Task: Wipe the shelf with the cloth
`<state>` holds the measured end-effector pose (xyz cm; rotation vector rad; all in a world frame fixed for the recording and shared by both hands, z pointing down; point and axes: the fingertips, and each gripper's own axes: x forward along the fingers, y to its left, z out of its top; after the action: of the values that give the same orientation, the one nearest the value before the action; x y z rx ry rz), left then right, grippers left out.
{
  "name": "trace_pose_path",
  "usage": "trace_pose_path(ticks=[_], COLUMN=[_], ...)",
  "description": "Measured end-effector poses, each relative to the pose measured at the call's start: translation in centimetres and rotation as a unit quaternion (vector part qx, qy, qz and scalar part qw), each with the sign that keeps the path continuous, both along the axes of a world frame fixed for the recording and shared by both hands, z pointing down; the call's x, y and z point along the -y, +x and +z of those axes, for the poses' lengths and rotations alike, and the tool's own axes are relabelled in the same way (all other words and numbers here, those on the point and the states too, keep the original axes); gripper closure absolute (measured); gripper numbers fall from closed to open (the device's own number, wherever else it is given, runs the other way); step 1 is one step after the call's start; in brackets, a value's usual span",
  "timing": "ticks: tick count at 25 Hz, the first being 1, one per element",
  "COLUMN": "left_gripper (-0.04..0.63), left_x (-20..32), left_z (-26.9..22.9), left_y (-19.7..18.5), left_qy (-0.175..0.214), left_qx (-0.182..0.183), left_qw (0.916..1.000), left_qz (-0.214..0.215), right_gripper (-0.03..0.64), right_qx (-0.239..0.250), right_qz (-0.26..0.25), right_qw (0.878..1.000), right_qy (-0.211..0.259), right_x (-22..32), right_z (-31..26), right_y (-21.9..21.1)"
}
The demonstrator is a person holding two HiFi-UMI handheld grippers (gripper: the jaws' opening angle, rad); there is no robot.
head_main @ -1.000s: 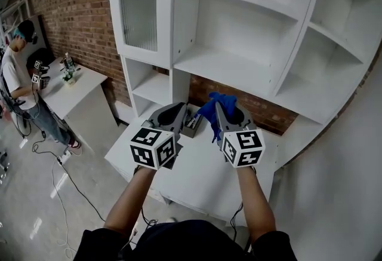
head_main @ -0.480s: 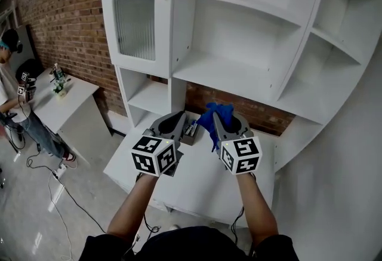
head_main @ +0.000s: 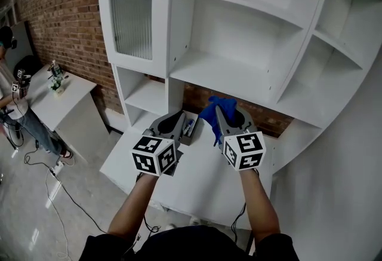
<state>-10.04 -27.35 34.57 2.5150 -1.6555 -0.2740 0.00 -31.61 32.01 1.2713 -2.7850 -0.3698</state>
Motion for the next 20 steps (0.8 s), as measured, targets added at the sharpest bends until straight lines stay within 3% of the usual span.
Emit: trace_pose_path(ticks=[12,20], left_gripper=[0.580,0.580], left_x=[3.5,5.3], left_z=[-0.5,-0.7], left_y=[0.3,-0.2], left_qy=[0.001,0.004], left_qx=[-0.005,-0.007], left_qw=[0.9998,0.9993], left_qz=[-0.017,-0.036], right_gripper=[0.532,0.532], right_qx=[-0.043,-0.125], right_qz=[-0.029,-0.041], right_qw=[0.997,0.987], right_qy=[0.051,0.095], right_x=[5.1,8.7], right_z=[-4.2,-6.3], right_y=[-1.1,-3.0])
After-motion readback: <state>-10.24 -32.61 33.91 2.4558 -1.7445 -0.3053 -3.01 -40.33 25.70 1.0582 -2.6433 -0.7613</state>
